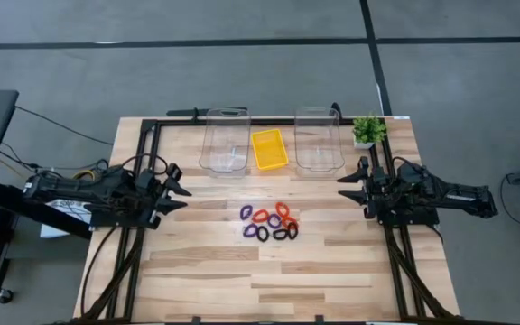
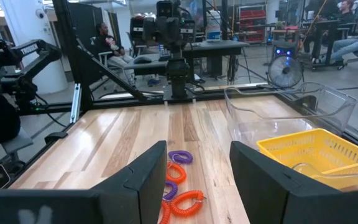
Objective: Sort spring keychains
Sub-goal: Put the top right orange spring keychain into the yellow bin
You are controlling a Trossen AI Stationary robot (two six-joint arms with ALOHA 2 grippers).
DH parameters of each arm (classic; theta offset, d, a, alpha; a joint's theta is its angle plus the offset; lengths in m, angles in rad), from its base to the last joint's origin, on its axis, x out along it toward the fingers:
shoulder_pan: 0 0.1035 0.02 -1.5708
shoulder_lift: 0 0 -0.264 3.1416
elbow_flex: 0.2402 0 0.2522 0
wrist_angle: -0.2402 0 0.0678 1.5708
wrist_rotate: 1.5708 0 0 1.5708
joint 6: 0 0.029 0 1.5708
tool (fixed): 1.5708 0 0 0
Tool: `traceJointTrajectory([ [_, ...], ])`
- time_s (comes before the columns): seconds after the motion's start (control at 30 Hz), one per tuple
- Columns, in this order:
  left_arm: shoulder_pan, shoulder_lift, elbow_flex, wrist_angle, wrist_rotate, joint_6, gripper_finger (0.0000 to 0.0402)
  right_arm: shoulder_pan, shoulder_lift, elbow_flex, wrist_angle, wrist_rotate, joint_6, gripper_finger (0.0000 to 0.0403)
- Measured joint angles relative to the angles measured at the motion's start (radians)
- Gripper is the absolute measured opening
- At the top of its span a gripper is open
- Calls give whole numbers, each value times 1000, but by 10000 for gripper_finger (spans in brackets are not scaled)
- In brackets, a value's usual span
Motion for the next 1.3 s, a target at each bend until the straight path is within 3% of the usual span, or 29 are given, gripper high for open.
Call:
traceJointTrajectory([
  [0.37, 0, 189, 84, 0, -37, 88, 131, 0, 0, 0, 0, 0, -1, 170],
  [0.57, 0, 301, 147, 0, -151, 104, 131, -7, 0, 0, 0, 2, -277, 170],
  [0.7, 0, 354, 188, 1, -154, 103, 131, -7, 0, 0, 5, 1, -331, 170],
  [0.93, 0, 411, 226, 1, -155, 103, 131, -7, 0, 0, 68, 1, -291, 170],
  [1.07, 0, 441, 244, 1, -155, 99, 131, 2, 1, 0, 75, 0, -118, 170],
  [1.3, -12, 511, 284, 5, -160, 59, 131, 18, 15, 0, 146, -12, -110, 170],
])
